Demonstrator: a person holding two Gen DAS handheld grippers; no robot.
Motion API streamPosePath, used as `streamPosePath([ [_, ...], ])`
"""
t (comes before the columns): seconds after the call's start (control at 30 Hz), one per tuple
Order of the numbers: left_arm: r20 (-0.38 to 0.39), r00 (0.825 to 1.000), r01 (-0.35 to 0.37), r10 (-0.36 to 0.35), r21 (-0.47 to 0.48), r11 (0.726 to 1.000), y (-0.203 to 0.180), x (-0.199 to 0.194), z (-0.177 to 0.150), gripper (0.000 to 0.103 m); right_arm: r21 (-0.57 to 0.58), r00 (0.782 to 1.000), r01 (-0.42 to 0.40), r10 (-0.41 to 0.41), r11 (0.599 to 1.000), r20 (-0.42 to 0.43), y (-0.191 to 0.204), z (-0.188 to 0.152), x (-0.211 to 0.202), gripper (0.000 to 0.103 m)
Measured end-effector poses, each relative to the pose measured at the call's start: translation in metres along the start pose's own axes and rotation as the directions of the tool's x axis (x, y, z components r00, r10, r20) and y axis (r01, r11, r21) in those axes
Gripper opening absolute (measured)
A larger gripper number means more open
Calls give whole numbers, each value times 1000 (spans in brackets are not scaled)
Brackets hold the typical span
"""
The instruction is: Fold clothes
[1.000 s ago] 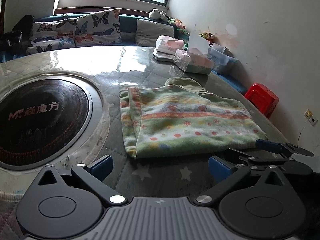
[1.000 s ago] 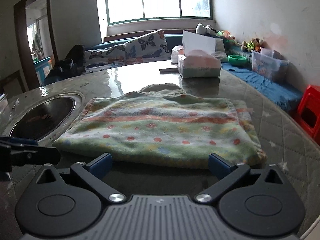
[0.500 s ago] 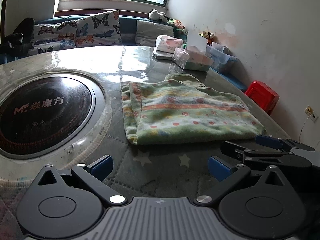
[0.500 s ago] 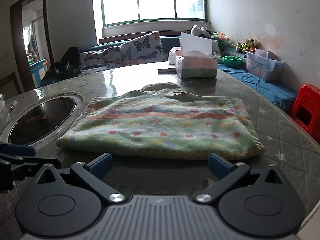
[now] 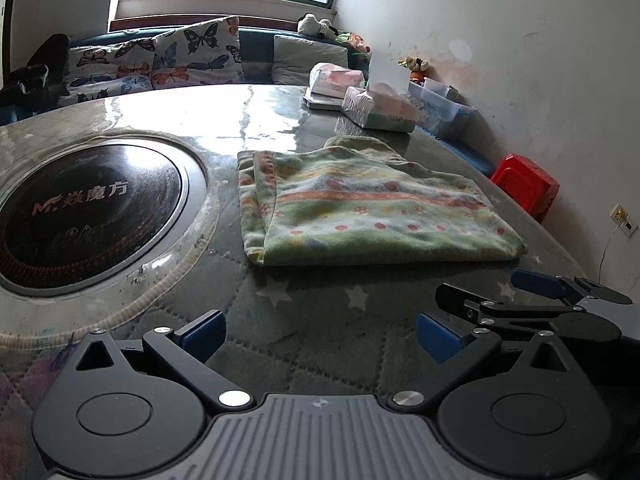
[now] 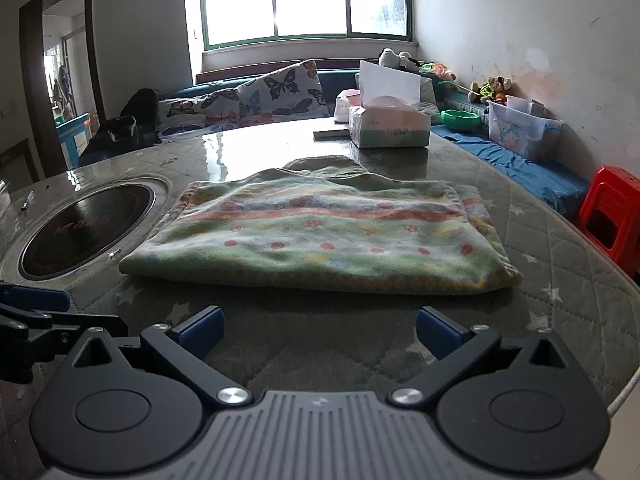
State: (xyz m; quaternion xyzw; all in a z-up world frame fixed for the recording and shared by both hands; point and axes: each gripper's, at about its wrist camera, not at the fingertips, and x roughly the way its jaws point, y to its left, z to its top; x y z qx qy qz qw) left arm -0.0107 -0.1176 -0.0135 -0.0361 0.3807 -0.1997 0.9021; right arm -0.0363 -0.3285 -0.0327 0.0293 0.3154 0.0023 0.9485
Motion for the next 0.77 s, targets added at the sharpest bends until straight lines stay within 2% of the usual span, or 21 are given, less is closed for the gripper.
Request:
streamPosePath([
  [0.77,17,999,-31,31,16,999,-9,-11,-12,103,-6,1000,-1,1,1000,4,7,-6,-12,103],
])
